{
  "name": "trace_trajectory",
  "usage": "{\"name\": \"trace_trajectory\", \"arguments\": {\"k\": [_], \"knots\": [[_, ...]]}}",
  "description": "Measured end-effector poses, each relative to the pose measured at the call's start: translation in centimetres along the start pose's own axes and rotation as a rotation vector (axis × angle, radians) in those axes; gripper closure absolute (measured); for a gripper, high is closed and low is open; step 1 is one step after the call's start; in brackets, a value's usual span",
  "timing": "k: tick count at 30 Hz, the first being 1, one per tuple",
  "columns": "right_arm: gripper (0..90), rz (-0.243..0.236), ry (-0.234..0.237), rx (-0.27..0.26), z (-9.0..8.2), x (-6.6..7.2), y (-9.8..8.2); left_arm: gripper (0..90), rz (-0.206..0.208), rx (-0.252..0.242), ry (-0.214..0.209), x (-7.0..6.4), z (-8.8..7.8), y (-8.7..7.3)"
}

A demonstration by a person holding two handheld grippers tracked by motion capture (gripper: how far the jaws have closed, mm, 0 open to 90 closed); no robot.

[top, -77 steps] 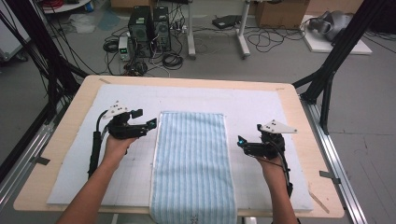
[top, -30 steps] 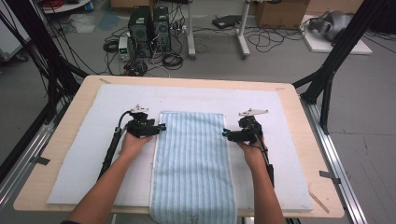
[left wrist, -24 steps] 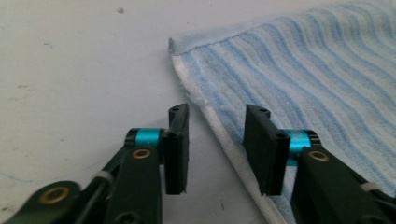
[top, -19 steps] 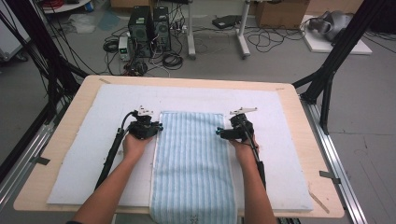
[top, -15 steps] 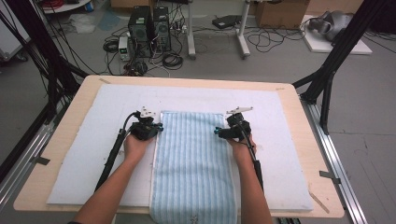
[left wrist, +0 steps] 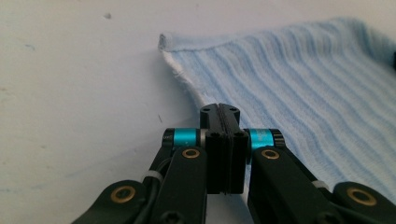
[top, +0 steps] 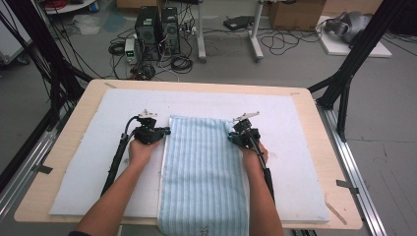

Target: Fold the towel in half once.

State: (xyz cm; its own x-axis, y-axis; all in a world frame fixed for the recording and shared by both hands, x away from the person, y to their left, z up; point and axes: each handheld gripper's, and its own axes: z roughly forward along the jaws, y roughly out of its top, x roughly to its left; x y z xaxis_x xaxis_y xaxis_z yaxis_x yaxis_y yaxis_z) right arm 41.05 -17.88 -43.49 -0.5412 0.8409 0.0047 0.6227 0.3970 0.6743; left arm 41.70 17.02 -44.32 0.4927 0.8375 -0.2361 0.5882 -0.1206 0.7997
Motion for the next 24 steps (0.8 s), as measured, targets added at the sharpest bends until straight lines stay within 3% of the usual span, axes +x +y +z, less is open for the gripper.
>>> {"name": "trace_trajectory", "arguments": {"k": [2, 4, 7, 11, 20, 21, 24], "knots": [[86.0, 0.015, 0.000, -0.031, -0.2, 0.0, 0.3, 89.1, -0.033, -0.032, -0.004, 0.4, -0.3, 0.3], [85.9, 0.029, -0.006, -0.065, -0.4, -0.1, 0.7, 89.0, -0.055, -0.029, -0.012, 0.8, -0.4, 0.6], [85.9, 0.018, -0.022, -0.087, -0.6, 0.0, 1.3, 89.0, -0.056, -0.054, -0.025, 0.9, -0.7, 1.1], [85.8, 0.026, -0.013, -0.100, -0.9, 0.0, 1.2, 89.0, -0.063, -0.044, -0.052, 0.9, -1.0, 1.1], [85.6, 0.021, 0.029, -0.149, -3.4, 0.3, -0.1, 88.9, -0.058, -0.071, -0.123, -0.6, -3.1, 1.0], [85.4, 0.024, 0.032, -0.161, -3.8, 0.4, -0.2, 89.0, -0.071, -0.079, -0.136, -0.8, -3.5, 1.0], [85.3, 0.015, 0.041, -0.184, -4.9, 0.8, -0.7, 88.9, -0.051, -0.083, -0.151, -1.5, -4.5, 0.6]]}}
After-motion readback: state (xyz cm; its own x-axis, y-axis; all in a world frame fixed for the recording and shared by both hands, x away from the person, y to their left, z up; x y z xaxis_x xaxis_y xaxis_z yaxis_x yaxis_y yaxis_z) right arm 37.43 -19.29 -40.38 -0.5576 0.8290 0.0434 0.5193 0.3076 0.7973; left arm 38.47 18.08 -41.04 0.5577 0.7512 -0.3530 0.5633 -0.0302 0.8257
